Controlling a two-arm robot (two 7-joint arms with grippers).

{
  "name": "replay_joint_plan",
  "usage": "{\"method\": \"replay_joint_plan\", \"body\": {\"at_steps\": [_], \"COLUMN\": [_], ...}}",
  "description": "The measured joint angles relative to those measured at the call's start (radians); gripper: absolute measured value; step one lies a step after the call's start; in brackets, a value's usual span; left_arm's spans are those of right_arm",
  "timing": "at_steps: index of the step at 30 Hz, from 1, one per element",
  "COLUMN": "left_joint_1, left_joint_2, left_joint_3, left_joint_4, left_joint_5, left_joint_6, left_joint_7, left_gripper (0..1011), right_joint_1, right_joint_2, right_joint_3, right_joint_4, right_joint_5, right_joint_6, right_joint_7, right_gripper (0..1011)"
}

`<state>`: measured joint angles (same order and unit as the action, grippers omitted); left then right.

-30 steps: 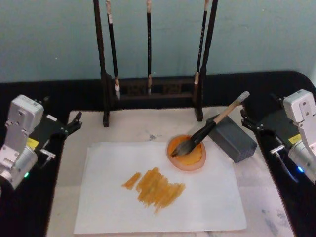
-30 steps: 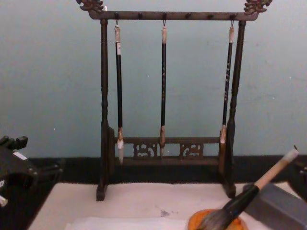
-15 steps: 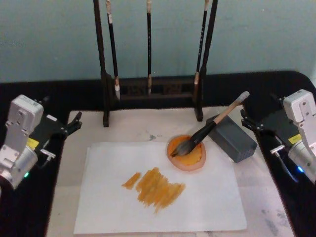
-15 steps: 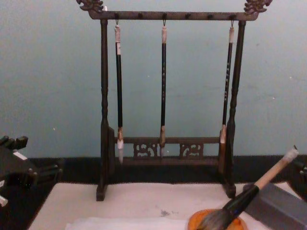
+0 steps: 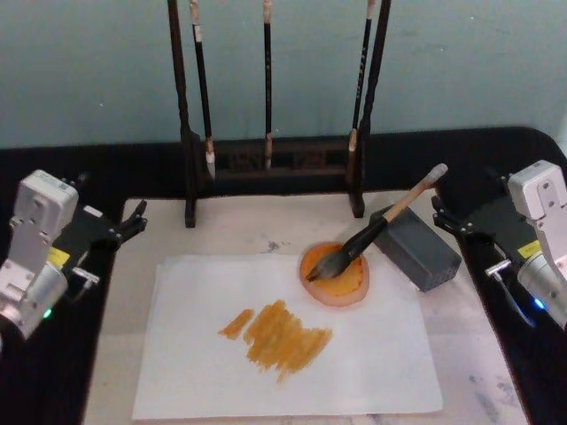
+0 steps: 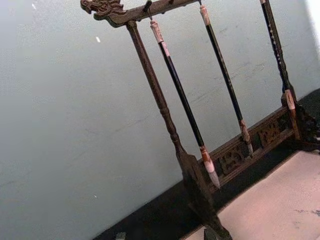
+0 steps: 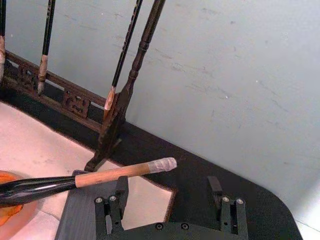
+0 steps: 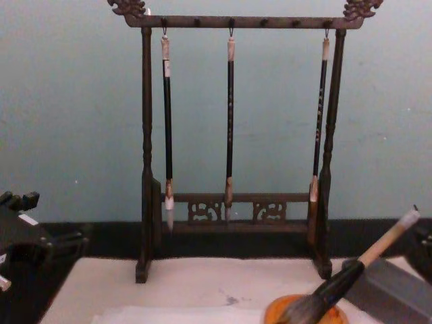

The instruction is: Pick up the brush from the inkstone, write on the paper, then place the brush back to its original position.

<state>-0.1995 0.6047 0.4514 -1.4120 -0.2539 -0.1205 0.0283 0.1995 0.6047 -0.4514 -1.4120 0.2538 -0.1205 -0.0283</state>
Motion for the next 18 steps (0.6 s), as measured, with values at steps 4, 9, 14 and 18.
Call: {"method": "replay_joint_plan", "body": {"at_steps": [4, 9, 14, 18], "left_joint_1": [0.0, 0.0, 0.0, 0.0], "left_joint_2": [0.0, 0.0, 0.0, 0.0], "left_joint_3": [0.0, 0.0, 0.0, 0.0], "left_joint_4": [0.0, 0.0, 0.0, 0.0], "left_joint_5": [0.0, 0.0, 0.0, 0.0], "left_joint_6": [0.0, 0.0, 0.0, 0.0], "left_joint_7": [0.0, 0.0, 0.0, 0.0], "left_gripper": [1010, 1010, 1010, 1009], "right_joint_1": [0.0, -0.027, -0.087, -0.142], "right_joint_2": [0.0, 0.007, 0.009, 0.008], "right_joint_3": [0.0, 0.04, 0.124, 0.186], "right_joint_4": [0.0, -0.029, -0.087, -0.134], "right_joint_5": [0.0, 0.073, 0.231, 0.336], "right_joint_6": [0.0, 0.01, 0.041, 0.079], "right_joint_7": [0.0, 0.057, 0.134, 0.163], "right_gripper": [1000, 1000, 1000, 1000]}}
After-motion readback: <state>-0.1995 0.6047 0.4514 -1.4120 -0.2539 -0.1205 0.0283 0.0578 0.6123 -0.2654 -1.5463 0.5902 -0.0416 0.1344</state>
